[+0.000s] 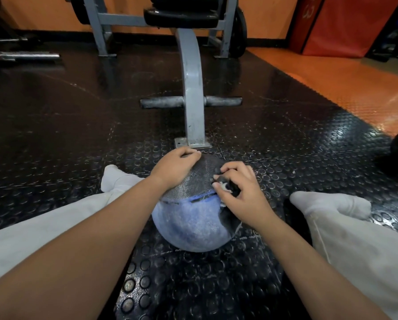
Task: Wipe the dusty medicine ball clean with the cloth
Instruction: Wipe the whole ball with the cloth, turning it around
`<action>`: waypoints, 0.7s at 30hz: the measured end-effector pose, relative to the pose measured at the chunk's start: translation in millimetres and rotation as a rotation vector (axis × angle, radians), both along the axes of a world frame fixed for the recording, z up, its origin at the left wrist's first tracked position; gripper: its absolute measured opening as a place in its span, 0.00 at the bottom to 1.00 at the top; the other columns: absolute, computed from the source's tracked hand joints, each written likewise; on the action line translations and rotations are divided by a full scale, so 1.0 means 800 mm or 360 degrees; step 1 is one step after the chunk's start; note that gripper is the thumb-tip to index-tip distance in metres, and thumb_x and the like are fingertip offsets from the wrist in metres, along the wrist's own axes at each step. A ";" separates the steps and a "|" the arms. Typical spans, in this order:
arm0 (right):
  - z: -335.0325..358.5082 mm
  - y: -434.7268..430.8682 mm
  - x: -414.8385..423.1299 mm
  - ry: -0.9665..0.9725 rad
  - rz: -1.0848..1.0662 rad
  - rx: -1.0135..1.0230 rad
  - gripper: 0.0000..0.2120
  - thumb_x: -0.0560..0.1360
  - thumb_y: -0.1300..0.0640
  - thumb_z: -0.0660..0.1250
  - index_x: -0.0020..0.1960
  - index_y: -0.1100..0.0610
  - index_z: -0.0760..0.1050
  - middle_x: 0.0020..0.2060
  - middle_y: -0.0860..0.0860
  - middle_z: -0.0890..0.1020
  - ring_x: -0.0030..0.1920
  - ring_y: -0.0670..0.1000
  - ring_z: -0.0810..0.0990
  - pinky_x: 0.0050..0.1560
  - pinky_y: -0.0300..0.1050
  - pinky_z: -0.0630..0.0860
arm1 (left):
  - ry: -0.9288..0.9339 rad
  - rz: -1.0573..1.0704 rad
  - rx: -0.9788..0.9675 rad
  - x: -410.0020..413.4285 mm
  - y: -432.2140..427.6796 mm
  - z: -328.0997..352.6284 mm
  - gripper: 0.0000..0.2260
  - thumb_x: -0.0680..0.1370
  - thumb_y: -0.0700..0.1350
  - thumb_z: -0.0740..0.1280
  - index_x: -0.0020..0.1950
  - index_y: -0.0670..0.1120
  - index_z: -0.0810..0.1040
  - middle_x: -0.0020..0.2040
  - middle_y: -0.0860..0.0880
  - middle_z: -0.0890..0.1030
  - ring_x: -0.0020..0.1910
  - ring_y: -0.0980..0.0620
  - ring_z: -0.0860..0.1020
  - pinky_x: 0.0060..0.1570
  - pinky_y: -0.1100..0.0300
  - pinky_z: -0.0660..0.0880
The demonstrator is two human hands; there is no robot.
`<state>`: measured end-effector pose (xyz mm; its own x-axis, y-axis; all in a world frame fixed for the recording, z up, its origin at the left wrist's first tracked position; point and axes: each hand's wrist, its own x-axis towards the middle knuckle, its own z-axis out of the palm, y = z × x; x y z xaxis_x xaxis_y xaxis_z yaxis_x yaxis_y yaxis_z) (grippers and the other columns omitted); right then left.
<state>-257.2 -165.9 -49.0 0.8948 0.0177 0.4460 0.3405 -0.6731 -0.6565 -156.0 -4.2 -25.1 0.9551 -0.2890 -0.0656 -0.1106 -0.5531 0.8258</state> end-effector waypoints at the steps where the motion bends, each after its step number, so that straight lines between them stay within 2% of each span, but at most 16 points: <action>1: -0.009 -0.007 -0.003 0.0040 -0.0046 0.0087 0.02 0.75 0.54 0.67 0.45 0.52 0.75 0.51 0.39 0.70 0.56 0.44 0.69 0.56 0.24 0.60 | 0.0006 0.0022 -0.0049 0.000 0.003 -0.001 0.07 0.80 0.57 0.63 0.52 0.58 0.77 0.56 0.56 0.79 0.50 0.57 0.76 0.49 0.60 0.70; 3: -0.027 -0.021 -0.008 0.0224 -0.0249 0.0425 0.04 0.77 0.53 0.65 0.44 0.50 0.73 0.49 0.46 0.73 0.52 0.45 0.72 0.54 0.28 0.65 | 0.0005 0.0053 -0.0108 -0.001 0.008 -0.004 0.06 0.80 0.57 0.63 0.51 0.58 0.78 0.53 0.55 0.80 0.45 0.60 0.76 0.46 0.63 0.70; 5: -0.038 -0.034 -0.009 0.0553 -0.0397 0.0745 0.09 0.79 0.54 0.65 0.47 0.60 0.73 0.49 0.56 0.76 0.49 0.51 0.74 0.54 0.40 0.69 | 0.0008 0.0060 -0.0132 -0.003 0.013 -0.008 0.06 0.80 0.57 0.62 0.52 0.59 0.77 0.54 0.56 0.79 0.47 0.60 0.76 0.48 0.61 0.70; 6: -0.038 -0.036 -0.010 0.0662 -0.0453 0.0795 0.12 0.79 0.54 0.64 0.49 0.64 0.72 0.49 0.58 0.76 0.48 0.52 0.74 0.54 0.45 0.70 | 0.0009 0.0063 -0.0140 -0.004 0.016 -0.011 0.07 0.80 0.57 0.62 0.54 0.58 0.77 0.57 0.56 0.78 0.51 0.58 0.76 0.51 0.59 0.70; 7: -0.033 -0.034 -0.008 0.0672 -0.0486 0.0755 0.12 0.79 0.54 0.64 0.48 0.64 0.72 0.47 0.56 0.75 0.47 0.51 0.73 0.52 0.45 0.69 | 0.0003 0.0071 -0.0152 -0.005 0.018 -0.013 0.09 0.80 0.57 0.62 0.56 0.58 0.78 0.59 0.56 0.77 0.55 0.57 0.75 0.55 0.59 0.70; 9: -0.012 -0.014 -0.003 0.0550 -0.0465 0.0556 0.10 0.80 0.55 0.62 0.41 0.57 0.69 0.43 0.49 0.71 0.47 0.49 0.71 0.47 0.39 0.66 | -0.0012 0.0089 -0.0163 -0.010 0.025 -0.016 0.11 0.80 0.58 0.62 0.59 0.58 0.77 0.61 0.57 0.76 0.58 0.56 0.75 0.57 0.59 0.69; 11: 0.013 0.016 0.008 0.0452 -0.0397 0.0254 0.09 0.80 0.54 0.60 0.42 0.53 0.67 0.44 0.45 0.68 0.51 0.49 0.68 0.50 0.41 0.63 | -0.0038 0.0097 -0.0186 -0.016 0.032 -0.020 0.10 0.80 0.57 0.62 0.59 0.59 0.77 0.60 0.58 0.76 0.59 0.57 0.74 0.57 0.59 0.69; 13: 0.032 0.045 0.026 0.0400 -0.0373 -0.0115 0.09 0.80 0.52 0.59 0.43 0.53 0.66 0.48 0.47 0.69 0.54 0.51 0.66 0.55 0.48 0.64 | -0.0112 0.0093 -0.0210 -0.024 0.037 -0.024 0.09 0.80 0.55 0.62 0.59 0.59 0.76 0.59 0.58 0.75 0.59 0.58 0.74 0.58 0.60 0.68; 15: 0.046 0.064 0.054 0.0410 -0.0391 -0.0389 0.07 0.79 0.51 0.59 0.46 0.53 0.69 0.53 0.52 0.73 0.58 0.55 0.68 0.57 0.52 0.65 | -0.0233 0.0064 -0.0189 -0.034 0.039 -0.027 0.10 0.80 0.53 0.63 0.61 0.56 0.77 0.60 0.57 0.76 0.60 0.59 0.73 0.59 0.63 0.66; 16: 0.051 0.067 0.070 0.0475 -0.0403 -0.0431 0.07 0.78 0.51 0.59 0.48 0.54 0.72 0.56 0.54 0.75 0.59 0.57 0.70 0.57 0.53 0.66 | -0.0282 0.0049 -0.0175 -0.041 0.038 -0.028 0.11 0.80 0.52 0.63 0.62 0.55 0.77 0.60 0.56 0.76 0.60 0.59 0.73 0.59 0.63 0.66; 18: 0.056 0.064 0.102 0.0721 -0.0404 -0.0274 0.12 0.77 0.51 0.59 0.55 0.55 0.75 0.58 0.55 0.78 0.59 0.59 0.74 0.54 0.50 0.70 | -0.0337 0.0036 -0.0162 -0.052 0.036 -0.029 0.11 0.79 0.52 0.65 0.61 0.55 0.77 0.60 0.57 0.76 0.60 0.60 0.72 0.59 0.65 0.65; 21: 0.051 0.055 0.126 0.0950 -0.0455 -0.0090 0.18 0.76 0.49 0.60 0.62 0.57 0.74 0.61 0.57 0.78 0.58 0.58 0.76 0.52 0.47 0.70 | -0.0338 0.0110 -0.0179 -0.059 0.031 -0.028 0.07 0.78 0.52 0.66 0.56 0.59 0.76 0.56 0.58 0.75 0.56 0.60 0.73 0.55 0.66 0.65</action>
<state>-156.7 -122.0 -8.0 0.9609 -0.2485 -0.1224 -0.2680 -0.7218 -0.6381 -203.3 20.7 -47.1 0.9616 -0.2170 0.1678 -0.2538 -0.4714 0.8446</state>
